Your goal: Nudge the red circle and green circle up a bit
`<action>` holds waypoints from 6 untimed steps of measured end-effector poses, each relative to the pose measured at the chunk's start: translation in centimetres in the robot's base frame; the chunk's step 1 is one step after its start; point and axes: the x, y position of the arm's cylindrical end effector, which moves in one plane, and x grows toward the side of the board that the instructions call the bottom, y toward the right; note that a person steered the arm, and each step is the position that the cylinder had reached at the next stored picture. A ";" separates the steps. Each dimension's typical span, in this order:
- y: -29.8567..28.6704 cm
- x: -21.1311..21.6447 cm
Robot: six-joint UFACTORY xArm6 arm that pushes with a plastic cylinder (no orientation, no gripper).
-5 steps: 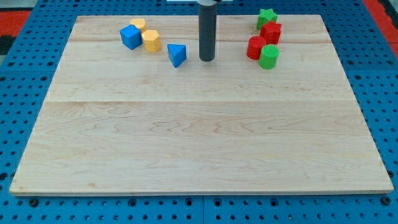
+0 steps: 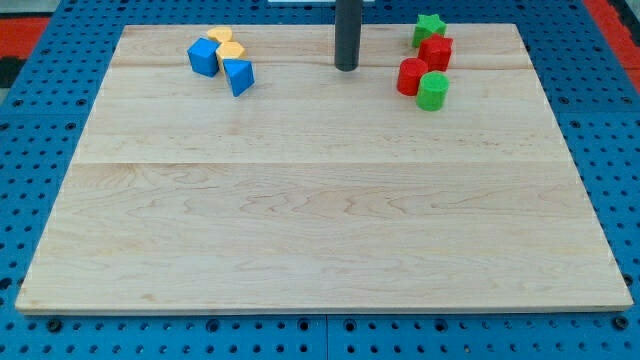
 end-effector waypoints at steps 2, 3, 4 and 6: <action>5.8 11.4; 11.3 12.6; 15.4 11.1; 13.2 4.3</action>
